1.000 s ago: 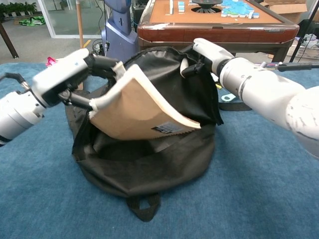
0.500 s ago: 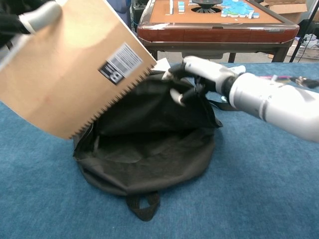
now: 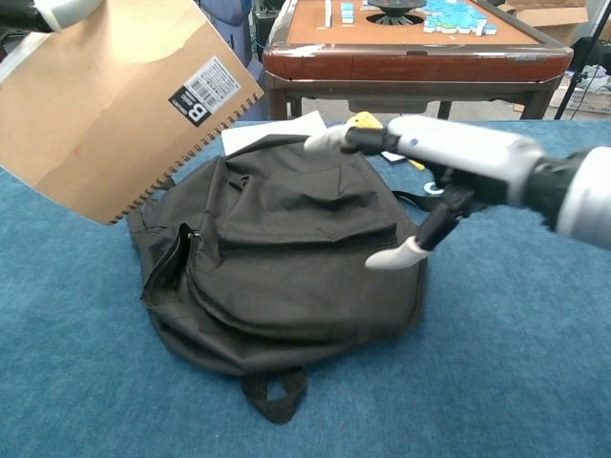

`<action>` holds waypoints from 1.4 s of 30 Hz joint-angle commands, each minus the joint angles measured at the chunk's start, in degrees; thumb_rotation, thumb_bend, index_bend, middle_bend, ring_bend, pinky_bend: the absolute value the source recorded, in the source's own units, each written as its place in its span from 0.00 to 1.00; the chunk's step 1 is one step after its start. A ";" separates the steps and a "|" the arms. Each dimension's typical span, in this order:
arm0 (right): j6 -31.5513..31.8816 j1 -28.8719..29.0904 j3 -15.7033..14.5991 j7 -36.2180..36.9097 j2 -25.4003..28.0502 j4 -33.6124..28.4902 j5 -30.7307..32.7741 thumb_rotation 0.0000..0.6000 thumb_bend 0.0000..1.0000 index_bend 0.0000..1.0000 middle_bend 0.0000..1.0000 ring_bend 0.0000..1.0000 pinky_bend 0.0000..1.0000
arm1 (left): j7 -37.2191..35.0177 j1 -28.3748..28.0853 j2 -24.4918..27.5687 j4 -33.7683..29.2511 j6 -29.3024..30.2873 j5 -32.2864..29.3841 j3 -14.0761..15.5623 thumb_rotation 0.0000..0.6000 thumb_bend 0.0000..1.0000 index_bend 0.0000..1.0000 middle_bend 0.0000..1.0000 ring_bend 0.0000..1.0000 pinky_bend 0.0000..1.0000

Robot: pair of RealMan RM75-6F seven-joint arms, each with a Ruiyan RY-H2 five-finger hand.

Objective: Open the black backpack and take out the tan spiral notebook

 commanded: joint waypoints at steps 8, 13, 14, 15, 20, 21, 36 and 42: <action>13.98 -7.45 -0.48 2.85 6.31 -2.67 -5.44 1.00 0.06 0.00 0.00 0.00 0.00 | 10.32 -4.56 -7.81 14.84 -5.55 -1.86 -3.55 1.00 0.44 0.65 0.76 0.66 0.46; 16.26 -9.02 0.70 3.35 7.80 -3.17 -4.17 1.00 0.06 0.00 0.00 0.00 0.00 | 19.05 -6.66 -15.19 27.32 -7.31 -2.31 -3.81 1.00 0.44 0.62 0.73 0.64 0.46; 16.63 -9.31 0.95 3.52 7.99 -3.11 -3.88 1.00 0.06 0.00 0.00 0.00 0.00 | 19.99 -6.76 -16.18 28.14 -9.03 -2.89 -3.44 1.00 0.44 0.60 0.70 0.63 0.46; 16.82 -9.51 1.05 3.60 8.16 -3.03 -3.74 1.00 0.06 0.00 0.00 0.00 0.00 | 20.52 -6.79 -16.42 28.03 -10.23 -3.18 -3.13 1.00 0.43 0.59 0.67 0.61 0.46; 16.75 -10.18 1.60 4.12 9.47 -2.82 -2.57 1.00 0.06 0.00 0.00 0.00 0.00 | 23.06 -6.19 -12.90 19.65 -18.24 -4.31 -0.11 1.00 0.36 0.40 0.49 0.45 0.41; 16.60 -10.23 1.77 4.19 9.82 -2.81 -2.24 1.00 0.06 0.00 0.00 0.00 0.00 | 23.60 -6.01 -11.57 17.14 -19.46 -4.80 0.11 1.00 0.34 0.36 0.46 0.43 0.40; 16.74 -14.31 2.46 0.48 16.23 -3.95 4.71 1.00 0.10 0.00 0.00 0.00 0.00 | 33.55 3.12 4.39 -10.61 -15.64 -10.76 0.53 0.98 0.27 0.13 0.29 0.34 0.35; 16.77 -17.40 1.29 -4.37 19.35 -4.73 9.88 1.00 0.22 0.01 0.13 0.01 0.08 | 37.66 8.48 6.31 -10.81 -11.80 -14.54 1.33 1.00 0.27 0.17 0.29 0.34 0.35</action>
